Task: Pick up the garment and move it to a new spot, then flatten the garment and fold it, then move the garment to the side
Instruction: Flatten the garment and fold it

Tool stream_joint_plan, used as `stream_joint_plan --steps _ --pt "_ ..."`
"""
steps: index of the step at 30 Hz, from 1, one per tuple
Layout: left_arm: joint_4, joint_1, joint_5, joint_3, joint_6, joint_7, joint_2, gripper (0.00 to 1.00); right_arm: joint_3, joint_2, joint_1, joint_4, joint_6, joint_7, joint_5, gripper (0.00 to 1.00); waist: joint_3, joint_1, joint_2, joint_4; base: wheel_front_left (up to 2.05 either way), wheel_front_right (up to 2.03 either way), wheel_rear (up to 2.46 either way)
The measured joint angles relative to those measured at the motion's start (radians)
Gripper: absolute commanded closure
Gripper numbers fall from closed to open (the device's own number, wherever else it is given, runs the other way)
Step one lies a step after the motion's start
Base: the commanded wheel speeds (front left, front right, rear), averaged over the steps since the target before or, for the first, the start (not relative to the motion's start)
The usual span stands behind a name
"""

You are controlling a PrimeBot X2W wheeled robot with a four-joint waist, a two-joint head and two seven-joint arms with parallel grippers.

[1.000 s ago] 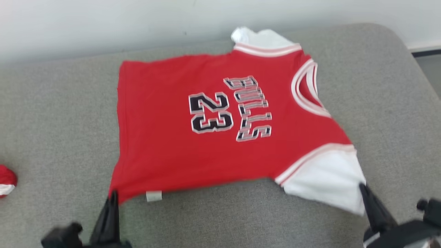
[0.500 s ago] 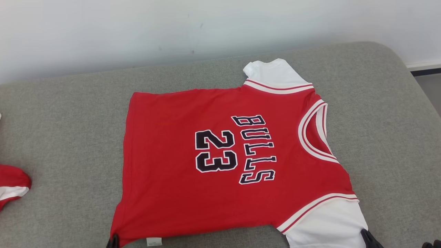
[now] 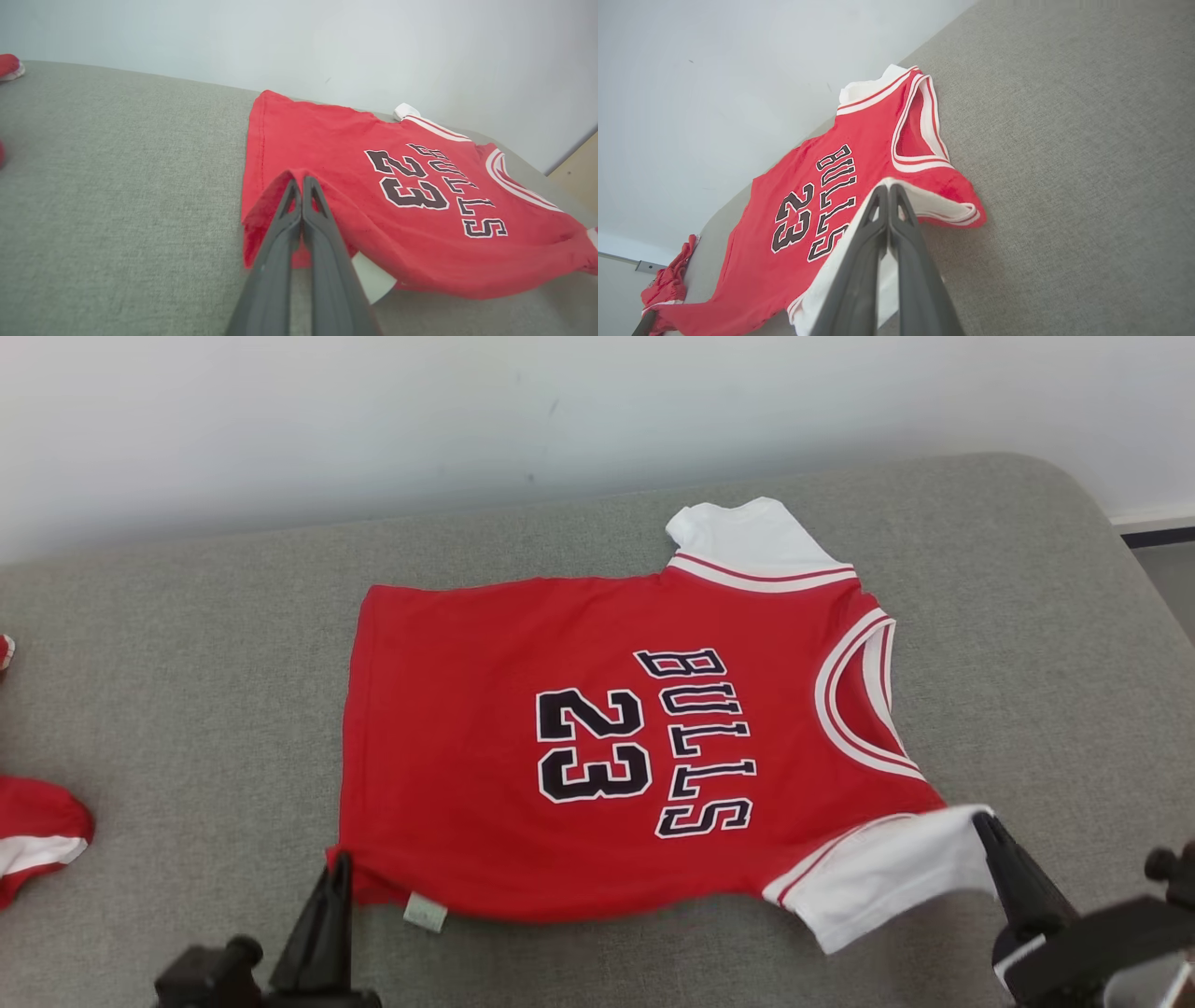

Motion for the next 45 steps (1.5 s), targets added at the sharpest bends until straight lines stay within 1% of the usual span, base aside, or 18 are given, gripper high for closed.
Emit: stream_joint_plan --steps 6,11,19,25,26,27,28,30,33,37,42,45 --pt "0.076 -0.119 0.008 -0.001 -0.026 0.014 0.019 1.00 0.026 -0.032 -0.152 0.120 0.000 0.009 -0.024 1.00 0.009 0.0000 0.0000 0.002 0.00 0.00 0.00" --pt "0.154 -0.215 0.011 -0.010 -0.046 0.033 0.032 1.00 0.053 -0.044 -0.309 0.256 0.000 -0.009 -0.023 1.00 0.027 0.0001 0.0001 -0.003 0.00 0.00 0.00" --pt "0.268 -0.317 0.025 -0.026 -0.064 0.035 0.040 1.00 0.100 -0.061 -0.557 0.557 0.000 -0.072 -0.038 1.00 0.076 0.0001 0.0000 -0.014 0.00 0.00 0.00" --pt "0.351 -0.378 0.036 -0.046 -0.080 0.023 0.031 1.00 0.156 -0.079 -0.667 0.739 0.000 -0.162 -0.052 1.00 0.111 0.0002 0.0001 -0.007 0.00 0.00 0.00" --pt "0.365 -0.384 0.037 -0.049 -0.082 0.022 0.027 1.00 0.164 -0.083 -0.676 0.761 0.000 -0.178 -0.051 0.91 0.112 0.0002 0.0002 -0.005 0.00 0.00 0.00" --pt "0.374 -0.388 0.041 -0.049 -0.080 0.017 0.024 0.18 0.178 -0.086 -0.681 0.774 0.000 -0.196 -0.049 0.13 0.113 0.0002 0.0002 -0.002 0.00 0.00 0.00" --pt "0.380 -0.391 0.043 -0.045 -0.076 0.010 0.021 0.00 0.196 -0.089 -0.684 0.779 0.000 -0.214 -0.041 0.00 0.111 0.0002 0.0002 -0.002 0.00 0.00 0.00" --pt "0.388 -0.392 0.046 -0.040 -0.072 0.003 0.016 0.00 0.240 -0.101 -0.682 0.778 0.000 -0.258 -0.032 0.00 0.103 0.0001 0.0001 -0.001 0.00 0.00 0.00" --pt "0.378 -0.378 0.053 -0.033 -0.068 -0.006 0.008 0.00 0.285 -0.142 -0.652 0.752 0.000 -0.322 -0.004 0.00 0.086 0.0002 0.0001 -0.003 0.00 0.00 0.00" --pt "0.316 -0.301 0.053 0.003 -0.042 -0.011 -0.001 0.00 0.340 -0.208 -0.549 0.691 0.000 -0.371 0.040 0.00 0.058 -0.0001 0.0001 -0.006 0.00 0.00 0.00" --pt "0.239 -0.177 0.063 0.019 -0.024 -0.012 -0.009 0.00 0.359 -0.282 -0.396 0.613 0.000 -0.402 0.064 0.00 0.033 -0.0002 0.0000 -0.010 0.00 0.00 0.00" --pt "0.215 -0.130 0.060 0.026 -0.016 -0.012 -0.020 0.00 0.350 -0.295 -0.324 0.576 0.000 -0.405 0.081 0.00 0.035 -0.0002 0.0000 -0.012 0.00 0.00 0.00"
